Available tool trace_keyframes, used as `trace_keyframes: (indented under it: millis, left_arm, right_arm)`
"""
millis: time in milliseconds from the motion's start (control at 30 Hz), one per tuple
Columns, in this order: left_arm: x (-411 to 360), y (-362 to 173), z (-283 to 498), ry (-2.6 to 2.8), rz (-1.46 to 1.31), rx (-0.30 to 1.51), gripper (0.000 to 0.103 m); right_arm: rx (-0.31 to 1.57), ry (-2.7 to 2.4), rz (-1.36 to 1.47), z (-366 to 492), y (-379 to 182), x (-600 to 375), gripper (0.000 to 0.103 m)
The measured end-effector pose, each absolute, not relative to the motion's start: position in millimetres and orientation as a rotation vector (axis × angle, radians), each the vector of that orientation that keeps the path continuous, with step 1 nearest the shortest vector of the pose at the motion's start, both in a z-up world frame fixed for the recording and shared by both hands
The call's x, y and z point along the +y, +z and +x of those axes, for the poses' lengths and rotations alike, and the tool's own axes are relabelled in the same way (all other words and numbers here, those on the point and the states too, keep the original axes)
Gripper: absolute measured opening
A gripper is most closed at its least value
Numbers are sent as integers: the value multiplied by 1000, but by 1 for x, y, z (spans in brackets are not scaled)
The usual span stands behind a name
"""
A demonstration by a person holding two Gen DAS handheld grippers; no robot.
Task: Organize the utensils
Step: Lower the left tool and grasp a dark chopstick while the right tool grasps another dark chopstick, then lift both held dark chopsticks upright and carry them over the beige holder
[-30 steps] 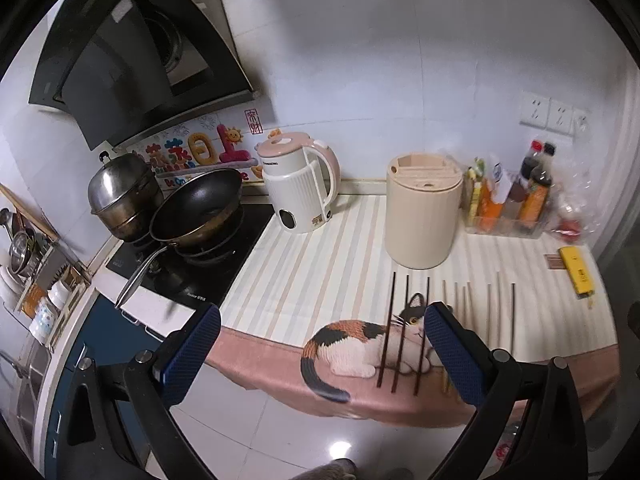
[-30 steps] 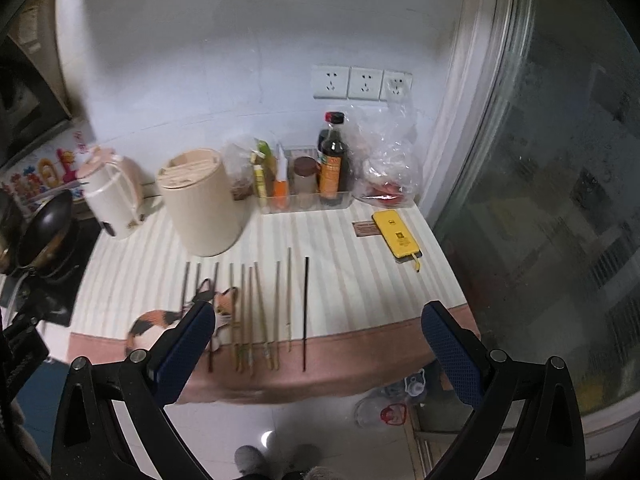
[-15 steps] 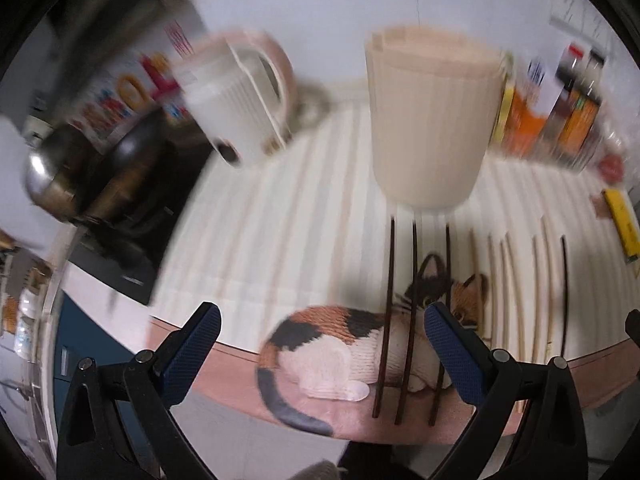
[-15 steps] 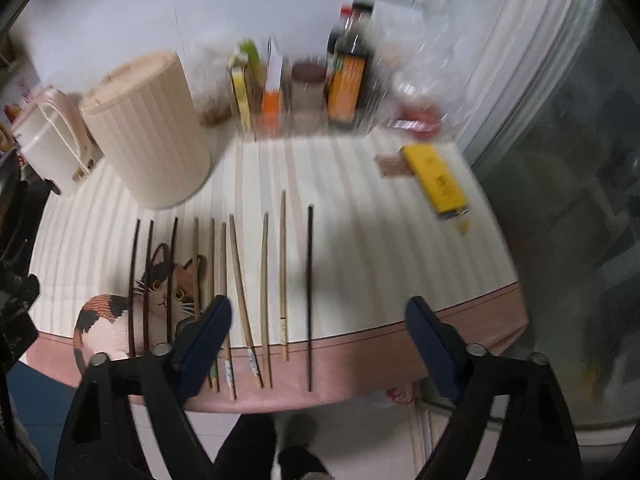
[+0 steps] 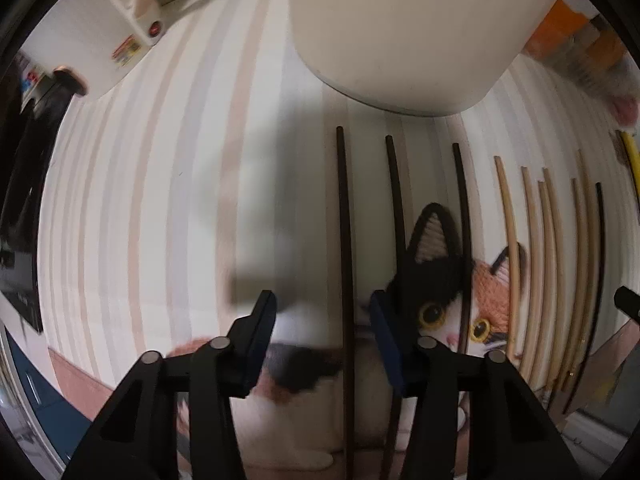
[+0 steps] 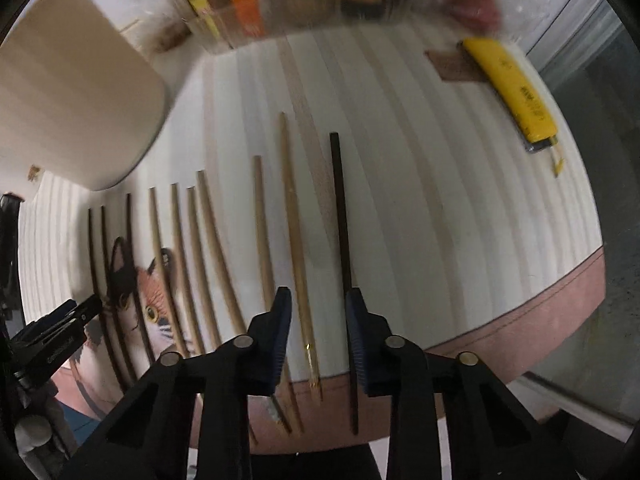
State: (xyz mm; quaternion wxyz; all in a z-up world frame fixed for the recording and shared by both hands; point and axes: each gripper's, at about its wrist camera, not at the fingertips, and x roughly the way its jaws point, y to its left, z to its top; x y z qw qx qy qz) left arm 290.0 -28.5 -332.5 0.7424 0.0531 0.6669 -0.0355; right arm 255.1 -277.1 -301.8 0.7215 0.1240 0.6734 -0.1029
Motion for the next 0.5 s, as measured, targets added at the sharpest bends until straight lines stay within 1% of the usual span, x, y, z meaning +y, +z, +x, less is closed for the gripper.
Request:
trace_keyframes:
  millis: [33, 67, 133, 167, 200, 333, 400, 433, 467, 500]
  left_arm:
    - [-30, -332, 291, -90, 126, 1450, 34]
    - [-32, -332, 292, -107, 125, 1444, 26]
    - [-34, -332, 292, -112, 115, 1436, 17]
    - [-35, -331, 291, -115, 120, 1430, 9]
    - [-36, -331, 291, -114, 131, 1426, 5]
    - [-35, -330, 287, -91, 164, 1429, 4]
    - [-25, -328, 284, -73, 155, 1437, 4]
    - [-19, -327, 284, -65, 147, 1443, 4]
    - [-14, -326, 283, -55, 138, 1449, 4]
    - [-9, -325, 283, -38, 131, 1455, 4]
  right_arm:
    - [1497, -227, 279, 258, -305, -279, 28]
    - [1511, -232, 286, 261, -310, -282, 28]
    - [1531, -238, 291, 267, -318, -285, 29]
    - [1540, -240, 293, 270, -322, -286, 29]
    - [1557, -258, 281, 274, -327, -287, 29]
    - [1584, -313, 237, 281, -335, -291, 28]
    - [1598, -330, 214, 283, -340, -292, 26]
    - [1600, -318, 227, 284, -341, -293, 21]
    - [1597, -308, 242, 285, -341, -293, 12]
    - [1600, -305, 249, 286, -341, -293, 7]
